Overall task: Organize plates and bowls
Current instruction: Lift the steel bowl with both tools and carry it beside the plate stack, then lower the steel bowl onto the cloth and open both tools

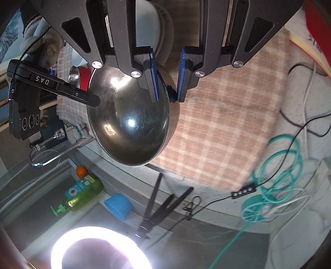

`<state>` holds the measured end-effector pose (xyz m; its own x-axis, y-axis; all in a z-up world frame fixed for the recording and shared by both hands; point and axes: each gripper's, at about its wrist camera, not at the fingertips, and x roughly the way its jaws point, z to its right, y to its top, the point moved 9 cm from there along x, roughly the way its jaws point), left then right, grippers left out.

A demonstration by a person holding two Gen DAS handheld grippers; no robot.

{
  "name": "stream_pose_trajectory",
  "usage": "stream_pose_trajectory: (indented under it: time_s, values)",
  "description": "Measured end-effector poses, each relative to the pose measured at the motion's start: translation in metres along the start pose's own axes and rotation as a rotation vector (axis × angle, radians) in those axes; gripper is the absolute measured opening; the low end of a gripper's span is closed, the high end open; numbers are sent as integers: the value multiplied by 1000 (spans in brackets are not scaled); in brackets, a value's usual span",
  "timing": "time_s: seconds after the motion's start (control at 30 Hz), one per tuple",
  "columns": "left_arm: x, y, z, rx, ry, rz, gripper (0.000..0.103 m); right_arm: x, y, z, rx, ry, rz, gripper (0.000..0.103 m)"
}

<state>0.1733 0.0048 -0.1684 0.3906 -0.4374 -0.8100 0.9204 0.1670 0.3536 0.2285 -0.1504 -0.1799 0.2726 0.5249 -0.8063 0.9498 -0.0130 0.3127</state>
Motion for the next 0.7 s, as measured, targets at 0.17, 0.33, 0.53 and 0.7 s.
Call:
stream_pose_trajectory:
  time_s: [0.17, 0.33, 0.53, 0.7]
  values:
    - [-16, -16, -28, -55, 18, 4, 16, 16, -12, -27, -44, 24, -39, 16]
    - [-29, -32, -55, -114, 31, 20, 16, 36, -28, -53, -93, 39, -92, 16]
    - [-37, -51, -72, -150, 48, 21, 16, 52, -45, -65, -127, 39, -140, 16]
    - [-36, -65, -82, -172, 54, 5, 16, 61, -57, -70, -140, 37, -170, 16]
